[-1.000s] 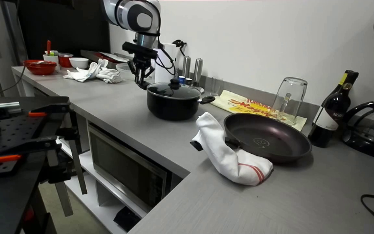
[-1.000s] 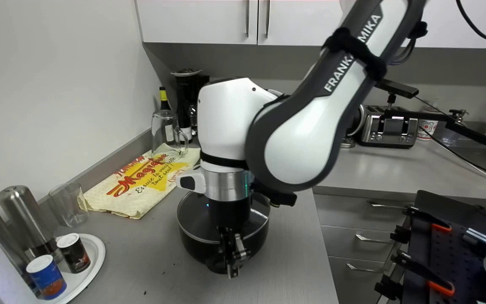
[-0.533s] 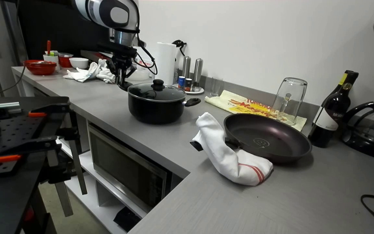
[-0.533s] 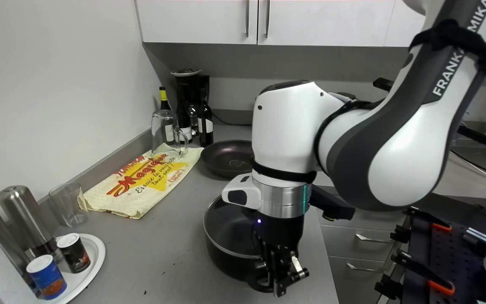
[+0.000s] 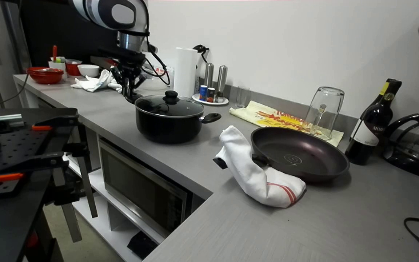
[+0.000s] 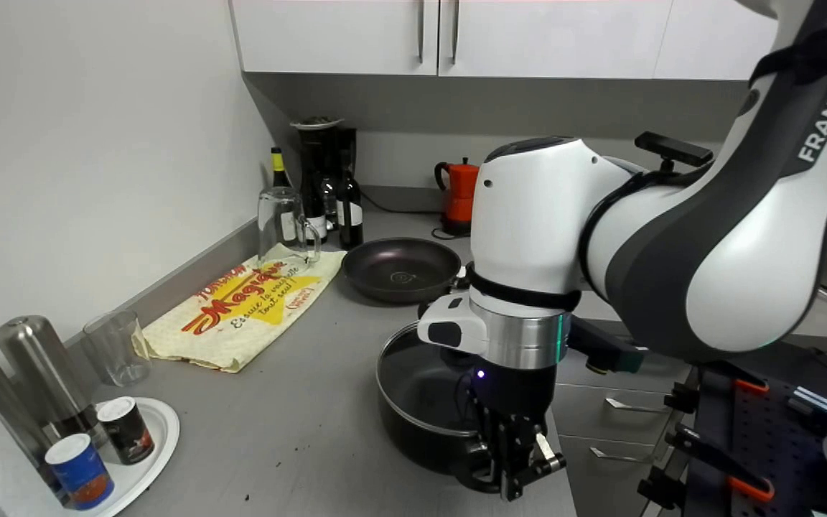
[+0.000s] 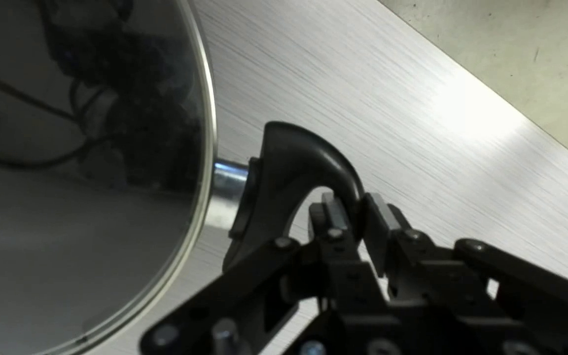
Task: Move the black pot forwards.
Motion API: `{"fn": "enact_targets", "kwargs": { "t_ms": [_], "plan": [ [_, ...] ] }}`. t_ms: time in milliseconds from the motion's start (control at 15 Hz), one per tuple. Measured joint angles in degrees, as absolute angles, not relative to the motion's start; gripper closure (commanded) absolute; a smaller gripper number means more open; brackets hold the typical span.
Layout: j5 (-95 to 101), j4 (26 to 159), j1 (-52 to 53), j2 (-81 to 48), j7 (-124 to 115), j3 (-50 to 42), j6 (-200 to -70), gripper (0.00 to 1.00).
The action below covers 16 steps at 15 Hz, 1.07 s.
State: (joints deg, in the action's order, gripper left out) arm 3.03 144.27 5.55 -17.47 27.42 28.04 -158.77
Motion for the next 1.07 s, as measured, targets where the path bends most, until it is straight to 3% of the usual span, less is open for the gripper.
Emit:
{"fn": "enact_targets", "kwargs": {
  "t_ms": [1067],
  "plan": [
    [-3.7,148.0,2.3,-15.0,33.2,28.6,-159.9,0.96]
  ]
}}
